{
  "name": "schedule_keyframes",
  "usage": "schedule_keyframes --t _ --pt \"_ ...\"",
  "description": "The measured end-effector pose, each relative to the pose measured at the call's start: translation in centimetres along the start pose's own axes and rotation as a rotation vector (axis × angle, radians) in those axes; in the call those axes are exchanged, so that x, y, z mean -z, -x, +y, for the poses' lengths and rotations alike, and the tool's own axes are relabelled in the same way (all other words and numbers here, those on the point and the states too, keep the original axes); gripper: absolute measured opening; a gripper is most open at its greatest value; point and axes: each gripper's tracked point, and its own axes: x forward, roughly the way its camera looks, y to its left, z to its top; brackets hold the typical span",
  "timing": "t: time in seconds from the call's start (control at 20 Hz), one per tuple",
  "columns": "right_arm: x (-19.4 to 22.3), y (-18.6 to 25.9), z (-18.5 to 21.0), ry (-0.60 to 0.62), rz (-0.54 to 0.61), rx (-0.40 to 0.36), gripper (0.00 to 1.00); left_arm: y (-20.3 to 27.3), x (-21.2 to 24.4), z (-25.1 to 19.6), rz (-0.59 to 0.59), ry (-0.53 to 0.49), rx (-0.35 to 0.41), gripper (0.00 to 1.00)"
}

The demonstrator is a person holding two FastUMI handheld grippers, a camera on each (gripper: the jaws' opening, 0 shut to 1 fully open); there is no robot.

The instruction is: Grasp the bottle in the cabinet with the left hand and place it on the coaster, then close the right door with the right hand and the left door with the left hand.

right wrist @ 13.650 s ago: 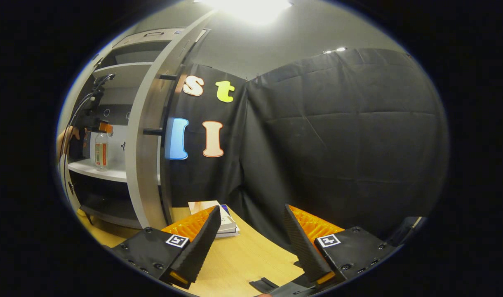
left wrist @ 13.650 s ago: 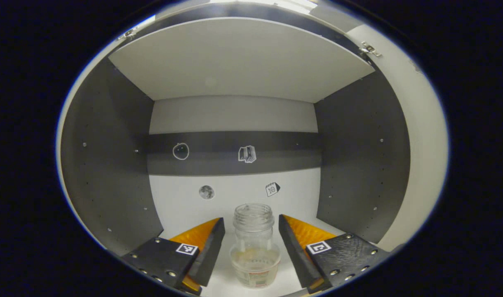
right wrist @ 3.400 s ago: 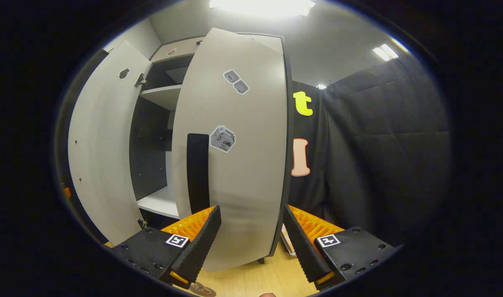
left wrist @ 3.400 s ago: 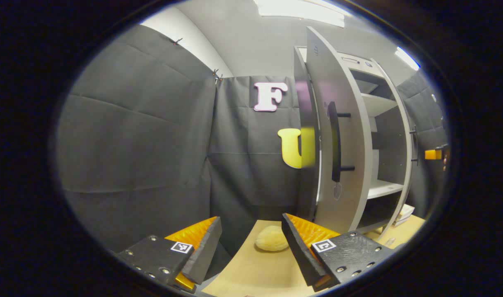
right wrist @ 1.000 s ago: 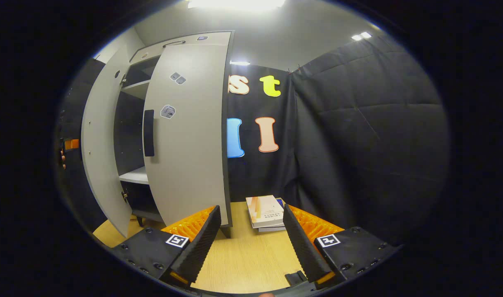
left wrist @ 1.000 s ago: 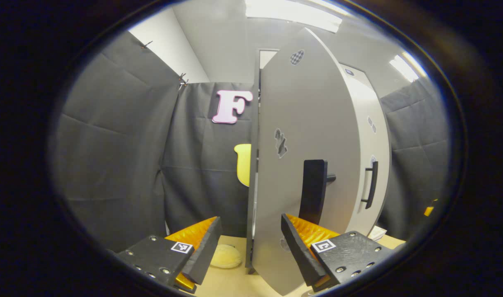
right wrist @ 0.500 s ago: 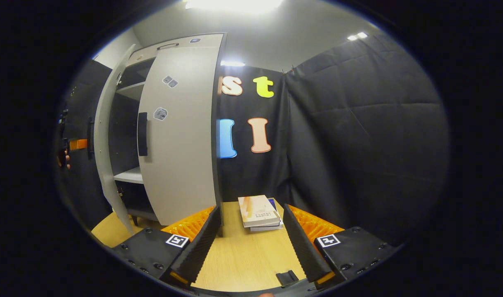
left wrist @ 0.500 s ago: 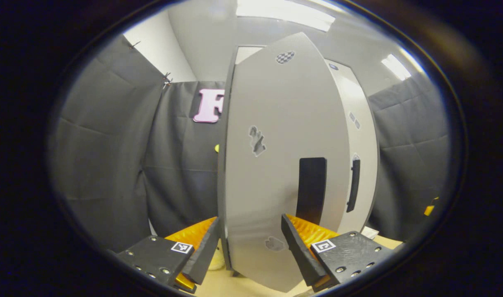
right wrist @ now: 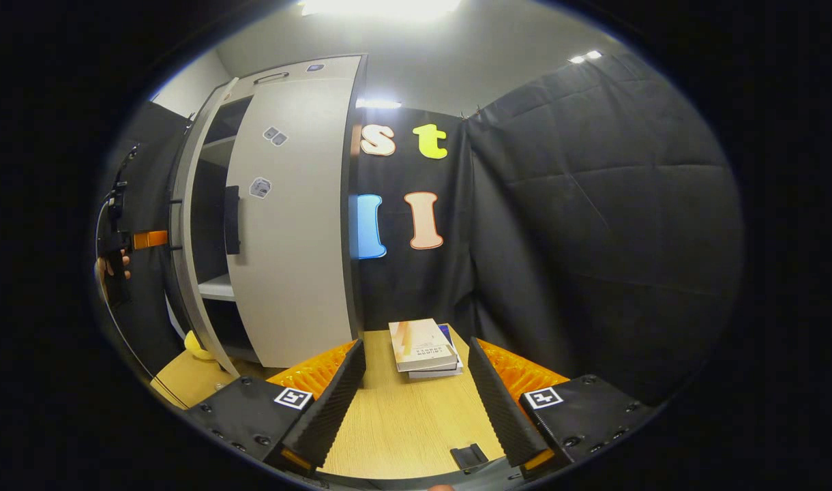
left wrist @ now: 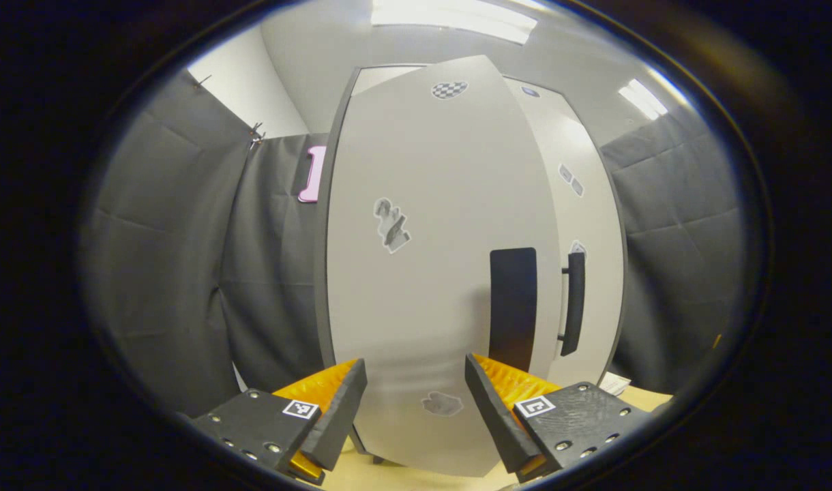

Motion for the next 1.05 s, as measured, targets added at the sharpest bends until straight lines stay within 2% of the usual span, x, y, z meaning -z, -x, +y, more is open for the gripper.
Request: schedule_keyframes --t 0.05,0.2,0.6,0.8,1.05 --pt "-0.1 -0.1 0.2 0.003 -0.001 -0.008 0.96 0.1 0.1 0.0 0.003 -0.004 -0.001 0.89" --pt "-0.7 -0.1 0.7 0.002 -0.014 -0.043 0.94 0.3 0.0 0.1 0.000 -0.014 -0.016 0.90" --pt "-2.6 0.1 2.9 0.019 -0.057 -0.182 0.96 3.4 0.4 1.0 0.002 -0.045 -0.083 0.89" --pt "-2.9 1.3 3.9 0.020 -0.065 -0.248 0.96 5.2 0.4 1.8 0.003 -0.081 -0.124 0.89" --pt "-3.5 3.2 5.7 0.042 -0.080 -0.294 0.94 7.3 1.1 2.5 0.021 -0.110 -0.148 0.89"
